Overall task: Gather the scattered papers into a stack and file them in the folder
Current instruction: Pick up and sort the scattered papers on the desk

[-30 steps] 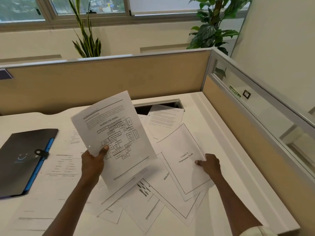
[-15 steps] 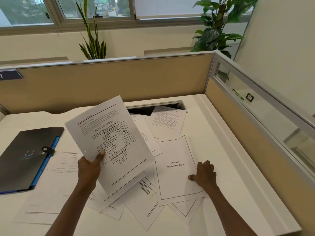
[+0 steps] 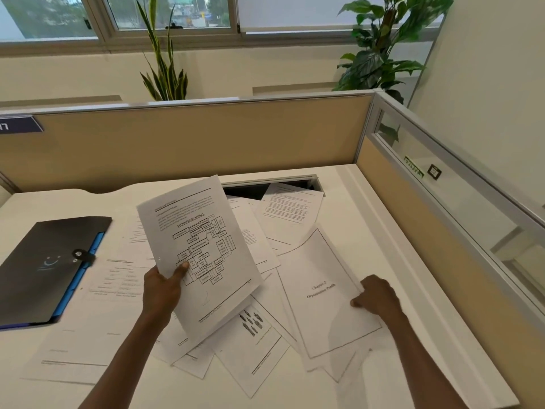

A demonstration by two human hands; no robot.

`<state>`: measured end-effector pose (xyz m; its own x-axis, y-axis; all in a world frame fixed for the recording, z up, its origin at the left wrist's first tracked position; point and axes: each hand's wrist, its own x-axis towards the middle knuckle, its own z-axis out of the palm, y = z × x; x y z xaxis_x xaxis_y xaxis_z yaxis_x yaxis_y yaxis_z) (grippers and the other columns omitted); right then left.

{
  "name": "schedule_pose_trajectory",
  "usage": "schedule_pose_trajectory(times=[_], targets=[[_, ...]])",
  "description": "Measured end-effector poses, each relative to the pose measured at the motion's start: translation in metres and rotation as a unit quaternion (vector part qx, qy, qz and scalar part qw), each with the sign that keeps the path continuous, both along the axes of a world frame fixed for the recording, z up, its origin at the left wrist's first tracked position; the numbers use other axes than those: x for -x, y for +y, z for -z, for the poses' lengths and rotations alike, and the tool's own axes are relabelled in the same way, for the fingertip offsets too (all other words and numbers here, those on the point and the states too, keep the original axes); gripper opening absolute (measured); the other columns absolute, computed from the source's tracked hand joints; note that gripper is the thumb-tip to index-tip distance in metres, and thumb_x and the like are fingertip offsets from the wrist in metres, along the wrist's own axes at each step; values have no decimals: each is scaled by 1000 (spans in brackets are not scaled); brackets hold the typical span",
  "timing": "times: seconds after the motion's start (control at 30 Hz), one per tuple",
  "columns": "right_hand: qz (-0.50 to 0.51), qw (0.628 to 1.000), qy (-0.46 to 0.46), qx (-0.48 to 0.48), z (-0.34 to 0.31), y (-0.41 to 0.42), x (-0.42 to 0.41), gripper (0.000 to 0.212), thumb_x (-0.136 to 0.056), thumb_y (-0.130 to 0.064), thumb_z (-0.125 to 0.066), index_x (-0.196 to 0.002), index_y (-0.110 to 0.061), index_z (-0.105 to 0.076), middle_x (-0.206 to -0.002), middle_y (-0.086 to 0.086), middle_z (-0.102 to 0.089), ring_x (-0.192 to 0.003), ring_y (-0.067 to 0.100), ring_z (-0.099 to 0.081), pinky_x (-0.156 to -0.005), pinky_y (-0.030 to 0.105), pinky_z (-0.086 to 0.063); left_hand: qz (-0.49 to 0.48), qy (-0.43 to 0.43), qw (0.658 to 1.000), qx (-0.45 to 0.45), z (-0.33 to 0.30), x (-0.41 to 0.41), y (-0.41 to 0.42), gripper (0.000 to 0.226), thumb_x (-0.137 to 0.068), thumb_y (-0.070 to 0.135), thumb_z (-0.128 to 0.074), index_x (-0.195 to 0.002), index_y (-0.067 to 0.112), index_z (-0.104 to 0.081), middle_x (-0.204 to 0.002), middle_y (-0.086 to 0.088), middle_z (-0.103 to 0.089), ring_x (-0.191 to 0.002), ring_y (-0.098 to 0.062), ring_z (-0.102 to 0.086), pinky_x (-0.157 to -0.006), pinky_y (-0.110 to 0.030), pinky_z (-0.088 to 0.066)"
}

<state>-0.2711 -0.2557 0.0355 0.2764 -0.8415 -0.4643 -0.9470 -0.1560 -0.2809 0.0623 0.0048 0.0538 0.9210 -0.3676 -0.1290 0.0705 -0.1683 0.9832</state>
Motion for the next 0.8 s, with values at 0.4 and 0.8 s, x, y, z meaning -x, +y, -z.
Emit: schedule_pose_trajectory(times=[0.4,0.8], targets=[[48,972,-131,189,-158,-32,43,34,-73,-24,-81,-104,-10,-73,-92,10,-73,-83,30,-64,-72,32,-49,43,-30,997,-49,-1,5,-30,23,-91,12,-66,-113,8,-66,-99,-6,-70,-74,-10,-65,-59,-24,-48],[116,873,-473,-33,-94,12,-54,30,-69,-4,-83,-95,-9,-71,-95,9,-75,-79,19,-71,-77,32,-57,174,95,980,-6,-15,29,-60,13,-87,12,-70,-98,18,-69,-87,3,-79,-76,-20,-76,-57,-30,-59]])
